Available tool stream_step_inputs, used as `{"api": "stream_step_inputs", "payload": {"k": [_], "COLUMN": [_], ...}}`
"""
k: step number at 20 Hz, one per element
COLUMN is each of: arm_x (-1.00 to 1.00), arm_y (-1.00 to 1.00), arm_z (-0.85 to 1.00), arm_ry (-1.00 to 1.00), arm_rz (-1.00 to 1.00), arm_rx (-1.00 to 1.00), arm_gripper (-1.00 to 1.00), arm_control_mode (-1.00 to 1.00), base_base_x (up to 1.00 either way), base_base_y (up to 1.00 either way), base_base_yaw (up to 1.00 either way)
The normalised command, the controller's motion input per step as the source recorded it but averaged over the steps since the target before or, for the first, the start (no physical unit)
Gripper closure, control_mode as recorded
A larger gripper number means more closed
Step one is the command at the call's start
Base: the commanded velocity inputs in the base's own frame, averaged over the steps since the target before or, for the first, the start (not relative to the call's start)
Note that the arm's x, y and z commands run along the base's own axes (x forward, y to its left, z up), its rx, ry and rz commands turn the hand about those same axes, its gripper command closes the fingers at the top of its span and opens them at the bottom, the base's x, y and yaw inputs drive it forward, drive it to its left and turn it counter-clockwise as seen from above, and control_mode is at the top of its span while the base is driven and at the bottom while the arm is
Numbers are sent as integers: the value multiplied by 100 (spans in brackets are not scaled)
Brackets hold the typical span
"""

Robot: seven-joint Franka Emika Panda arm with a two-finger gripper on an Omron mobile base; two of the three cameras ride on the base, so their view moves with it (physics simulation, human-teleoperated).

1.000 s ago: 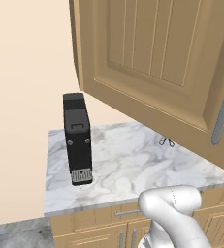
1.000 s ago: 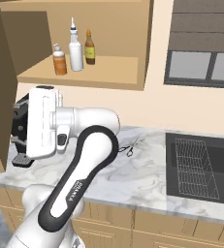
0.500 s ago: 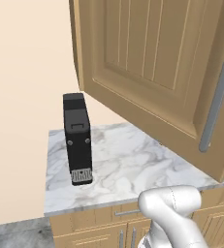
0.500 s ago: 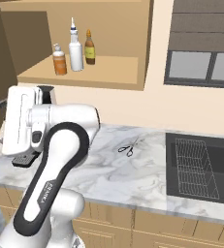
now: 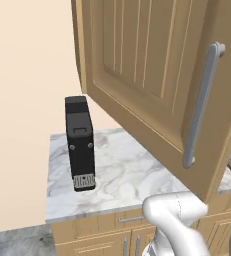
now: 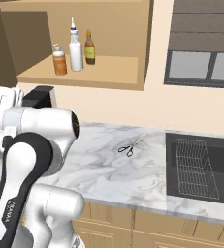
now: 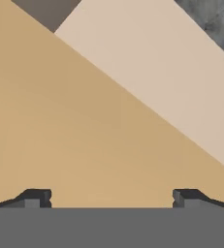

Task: Pick the spray and soap dispenser from the cabinet and place them on the counter.

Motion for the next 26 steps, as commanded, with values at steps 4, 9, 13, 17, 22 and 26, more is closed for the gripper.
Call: {"api": "stream_step_inputs", "payload": {"k": [4, 9, 13, 17, 22, 26], "arm_x": [-5, 0, 0, -1, 0, 0], "arm_y": [45, 45, 44, 30, 21, 22], "arm_z": [-4, -1, -3, 0, 0, -3], "arm_ry": [-6, -6, -6, -3, -2, -1], "arm_rz": [-15, -15, -15, -11, -9, -8], "arm_rx": [-1, -1, -1, 0, 0, 0], "arm_gripper": [-100, -100, -100, -100, -100, -100], "arm_control_mode": [-100, -100, -100, -100, -100, -100], "base_base_x": [0, 0, 0, 0, 0, 0], "base_base_y": [0, 0, 0, 0, 0, 0], "base_base_yaw": [0, 0, 0, 0, 0, 0]}}
